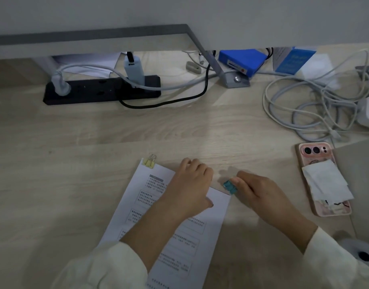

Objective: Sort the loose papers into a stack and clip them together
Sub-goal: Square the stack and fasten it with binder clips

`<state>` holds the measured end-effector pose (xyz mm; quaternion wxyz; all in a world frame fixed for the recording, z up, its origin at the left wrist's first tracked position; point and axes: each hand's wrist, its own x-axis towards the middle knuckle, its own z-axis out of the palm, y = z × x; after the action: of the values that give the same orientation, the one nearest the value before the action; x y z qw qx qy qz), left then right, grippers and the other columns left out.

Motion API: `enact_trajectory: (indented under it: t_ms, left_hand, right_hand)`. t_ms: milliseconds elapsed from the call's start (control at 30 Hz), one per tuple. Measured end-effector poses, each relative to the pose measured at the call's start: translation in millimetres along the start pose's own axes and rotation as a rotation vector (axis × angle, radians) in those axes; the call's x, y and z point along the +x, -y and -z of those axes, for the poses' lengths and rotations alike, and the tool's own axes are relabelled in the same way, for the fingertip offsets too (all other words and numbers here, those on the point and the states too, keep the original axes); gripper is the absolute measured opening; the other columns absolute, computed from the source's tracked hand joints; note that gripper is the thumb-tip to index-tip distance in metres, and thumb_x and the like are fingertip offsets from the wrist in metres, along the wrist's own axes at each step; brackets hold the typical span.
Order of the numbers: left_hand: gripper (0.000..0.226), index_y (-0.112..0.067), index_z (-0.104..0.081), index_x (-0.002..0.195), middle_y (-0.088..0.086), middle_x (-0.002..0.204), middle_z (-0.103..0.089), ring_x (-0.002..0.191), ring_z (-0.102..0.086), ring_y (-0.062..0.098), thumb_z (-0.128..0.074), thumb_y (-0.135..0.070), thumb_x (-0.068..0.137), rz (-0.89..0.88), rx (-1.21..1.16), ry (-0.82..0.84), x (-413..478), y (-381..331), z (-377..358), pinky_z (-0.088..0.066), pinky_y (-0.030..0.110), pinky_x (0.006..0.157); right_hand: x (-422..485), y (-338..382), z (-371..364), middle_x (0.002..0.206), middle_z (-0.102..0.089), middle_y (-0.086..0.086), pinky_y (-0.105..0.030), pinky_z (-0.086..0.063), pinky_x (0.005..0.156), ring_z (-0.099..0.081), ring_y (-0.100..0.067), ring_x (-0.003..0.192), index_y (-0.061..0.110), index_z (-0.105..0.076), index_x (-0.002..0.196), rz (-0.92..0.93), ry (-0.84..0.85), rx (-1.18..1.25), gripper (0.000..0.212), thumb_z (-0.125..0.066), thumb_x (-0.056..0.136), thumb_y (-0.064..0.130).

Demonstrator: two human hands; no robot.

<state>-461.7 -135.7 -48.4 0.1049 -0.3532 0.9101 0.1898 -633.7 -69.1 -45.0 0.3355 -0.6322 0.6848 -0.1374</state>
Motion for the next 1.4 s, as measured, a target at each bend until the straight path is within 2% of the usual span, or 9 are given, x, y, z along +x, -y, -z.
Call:
enact_trajectory:
  t_ms: [300, 400, 600, 733, 800, 1033, 1167, 1300, 1400]
  left_hand:
    - [0.035, -0.019, -0.059, 0.108, -0.004, 0.117, -0.052, 0.119, -0.033, 0.015, -0.054, -0.043, 0.085, -0.031, -0.189, 0.107, 4, 8, 3, -0.011, 0.027, 0.102]
    - [0.025, -0.02, -0.063, 0.101, -0.007, 0.108, -0.062, 0.114, -0.043, 0.011, -0.053, -0.038, 0.088, -0.004, -0.34, 0.113, 2, 12, 9, -0.012, 0.027, 0.105]
    - [0.015, -0.026, -0.066, 0.097, -0.009, 0.103, -0.067, 0.113, -0.038, 0.004, -0.055, -0.033, 0.089, -0.003, -0.522, 0.108, -3, 18, 15, -0.004, 0.013, 0.095]
    - [0.012, -0.029, -0.066, 0.095, -0.011, 0.103, -0.066, 0.112, -0.037, 0.0, -0.057, -0.033, 0.087, -0.01, -0.58, 0.129, -7, 19, 17, -0.005, 0.019, 0.103]
    - [0.012, -0.031, -0.066, 0.094, -0.011, 0.107, -0.063, 0.11, -0.034, -0.002, -0.058, -0.034, 0.086, -0.009, -0.597, 0.13, -8, 19, 17, -0.004, 0.019, 0.104]
    - [0.015, -0.028, -0.068, 0.097, -0.023, 0.092, -0.05, 0.09, -0.014, -0.036, -0.059, -0.033, 0.087, -0.017, -0.633, 0.13, -10, 22, 18, -0.002, -0.002, 0.089]
    - [0.013, -0.029, -0.067, 0.096, -0.023, 0.092, -0.045, 0.094, -0.019, -0.012, -0.06, -0.033, 0.086, 0.041, -0.679, 0.144, -12, 22, 22, -0.011, 0.001, 0.085]
    - [0.005, -0.036, -0.063, 0.089, -0.017, 0.097, -0.045, 0.11, -0.024, 0.002, -0.06, -0.035, 0.085, 0.082, -0.68, 0.172, -14, 22, 26, -0.012, 0.017, 0.092]
    - [0.007, -0.043, -0.058, 0.083, -0.014, 0.102, -0.046, 0.12, -0.027, 0.011, -0.06, -0.036, 0.084, 0.121, -0.691, 0.187, -14, 25, 27, -0.021, 0.031, 0.104]
  right_hand:
    - [15, -9, -4, 0.062, -0.039, 0.014, -0.005, -0.033, 0.058, -0.037, -0.007, 0.065, 0.027, -0.04, 0.068, 0.366, 0.064, -0.102, 0.042, -0.018, 0.094, 0.052]
    - [16, -9, -5, 0.063, -0.038, 0.017, -0.001, -0.032, 0.061, -0.037, -0.002, 0.066, 0.024, -0.049, 0.069, 0.362, 0.107, -0.108, 0.038, -0.029, 0.093, 0.046]
    - [25, 1, 4, 0.054, -0.04, 0.011, -0.012, -0.035, 0.058, -0.047, 0.001, 0.062, 0.034, -0.035, 0.06, 0.224, 0.275, -0.005, 0.036, -0.041, 0.095, 0.039]
    - [35, 0, 12, 0.062, -0.048, 0.003, -0.014, -0.035, 0.058, -0.042, -0.005, 0.058, 0.009, -0.055, 0.073, 0.109, 0.469, 0.124, 0.037, -0.04, 0.095, 0.035]
    - [37, 0, 14, 0.062, -0.046, 0.005, -0.015, -0.034, 0.058, -0.04, -0.003, 0.058, 0.013, -0.054, 0.07, 0.087, 0.522, 0.156, 0.036, -0.04, 0.095, 0.036]
    - [40, 3, 14, 0.056, -0.046, 0.008, -0.017, -0.034, 0.055, -0.044, -0.009, 0.057, 0.022, -0.048, 0.062, 0.279, 0.393, 0.041, 0.045, -0.035, 0.088, 0.056]
    - [40, 8, 14, 0.054, -0.041, 0.012, -0.016, -0.036, 0.057, -0.045, -0.007, 0.059, 0.039, -0.036, 0.06, 0.334, 0.397, 0.012, 0.034, -0.035, 0.089, 0.055]
    - [40, 9, 14, 0.053, -0.046, 0.013, -0.011, -0.035, 0.058, -0.043, -0.002, 0.054, 0.026, -0.046, 0.059, 0.144, 0.528, 0.208, 0.034, -0.04, 0.091, 0.038]
    - [39, 8, 14, 0.063, -0.044, 0.003, -0.015, -0.034, 0.059, -0.038, -0.003, 0.058, 0.005, -0.054, 0.071, 0.065, 0.546, 0.284, 0.048, -0.037, 0.084, 0.049]
